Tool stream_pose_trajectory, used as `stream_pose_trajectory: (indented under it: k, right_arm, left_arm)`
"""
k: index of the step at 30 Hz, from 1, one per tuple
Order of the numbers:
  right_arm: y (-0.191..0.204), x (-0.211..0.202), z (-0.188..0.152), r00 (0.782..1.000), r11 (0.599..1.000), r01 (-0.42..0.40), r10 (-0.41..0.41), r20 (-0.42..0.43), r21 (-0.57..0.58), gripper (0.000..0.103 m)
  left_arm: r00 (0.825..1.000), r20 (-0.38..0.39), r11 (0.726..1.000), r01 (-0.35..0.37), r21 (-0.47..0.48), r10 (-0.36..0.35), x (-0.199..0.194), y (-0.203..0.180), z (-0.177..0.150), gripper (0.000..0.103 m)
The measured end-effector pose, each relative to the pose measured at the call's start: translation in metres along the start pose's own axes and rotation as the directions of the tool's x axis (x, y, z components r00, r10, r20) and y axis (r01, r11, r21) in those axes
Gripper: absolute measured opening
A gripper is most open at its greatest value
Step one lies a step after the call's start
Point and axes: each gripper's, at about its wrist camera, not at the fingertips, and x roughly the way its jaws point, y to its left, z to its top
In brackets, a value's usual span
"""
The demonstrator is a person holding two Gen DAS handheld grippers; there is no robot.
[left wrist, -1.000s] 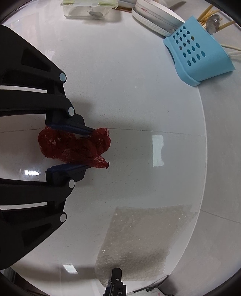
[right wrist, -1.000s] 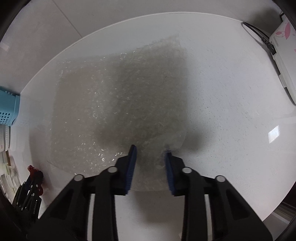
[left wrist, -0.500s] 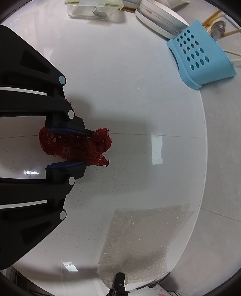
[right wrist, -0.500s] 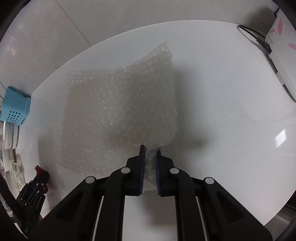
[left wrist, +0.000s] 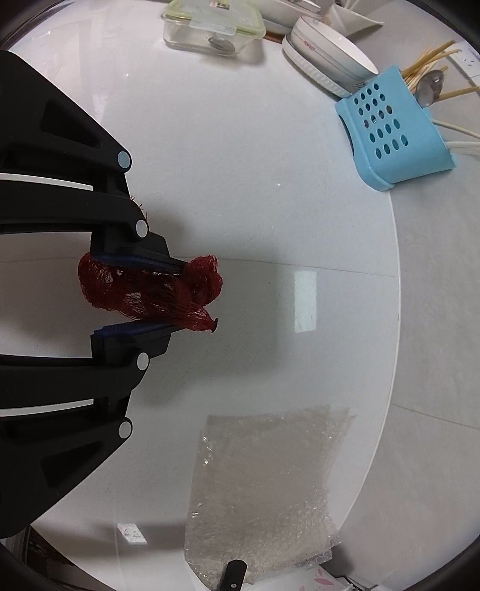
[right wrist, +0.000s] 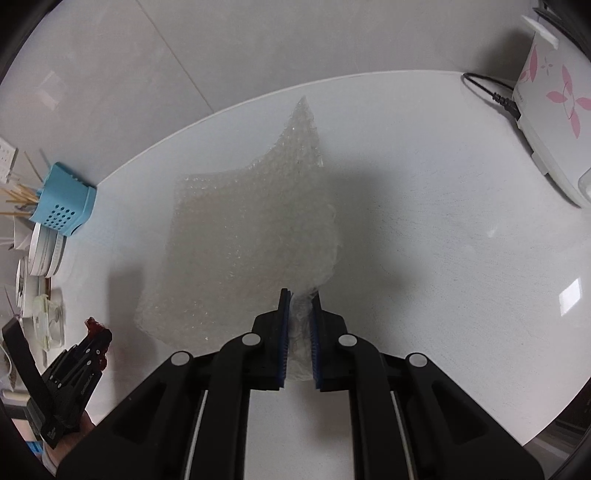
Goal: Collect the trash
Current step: 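Lift the red mesh bag and bubble wrap off the counter, then carry the red mesh bag and bubble wrap down over the wastebasket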
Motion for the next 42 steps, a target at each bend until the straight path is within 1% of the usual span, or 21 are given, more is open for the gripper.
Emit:
stream_pose_trajectory:
  k: [3,10,19,28,33,36,42]
  right_arm:
    - [0.001,-0.009,-0.004,1.0,0.999,-0.005,0.006,0.025,-0.036,0.009]
    - [-0.005,-0.041,-0.029,0.997,0.996,-0.038,0.043,0.061,-0.082,0.009]
    - [-0.011,-0.068,-0.052,0.993,0.989,-0.075,0.086,0.087,-0.127,0.008]
    - [-0.024,-0.09,-0.075,0.987,0.982,-0.105,0.121,0.101,-0.154,0.008]
    - [-0.031,-0.102,-0.091,0.984,0.978,-0.122,0.142,0.109,-0.169,0.008]
    - [-0.032,-0.107,-0.101,0.982,0.975,-0.119,0.144,0.124,-0.186,0.008]
    - [-0.034,-0.112,-0.124,0.98,0.973,-0.14,0.163,0.118,-0.183,0.008]
  left_arm:
    - [1.0,0.017,1.0,-0.006,-0.004,0.006,-0.011,-0.007,-0.006,0.023]
    - [0.999,0.051,1.0,-0.013,-0.021,0.014,-0.039,-0.022,-0.028,0.023]
    - [0.997,0.07,0.998,-0.019,-0.056,0.023,-0.061,-0.027,-0.067,0.022]
    - [0.996,0.09,0.997,-0.023,-0.073,0.029,-0.084,-0.038,-0.089,0.022]
    - [0.995,0.102,0.997,-0.005,-0.083,0.014,-0.099,-0.046,-0.101,0.022]
    - [0.994,0.112,0.997,0.007,-0.082,0.002,-0.109,-0.053,-0.11,0.022]
    - [0.992,0.123,0.998,0.023,-0.053,-0.016,-0.125,-0.066,-0.127,0.022]
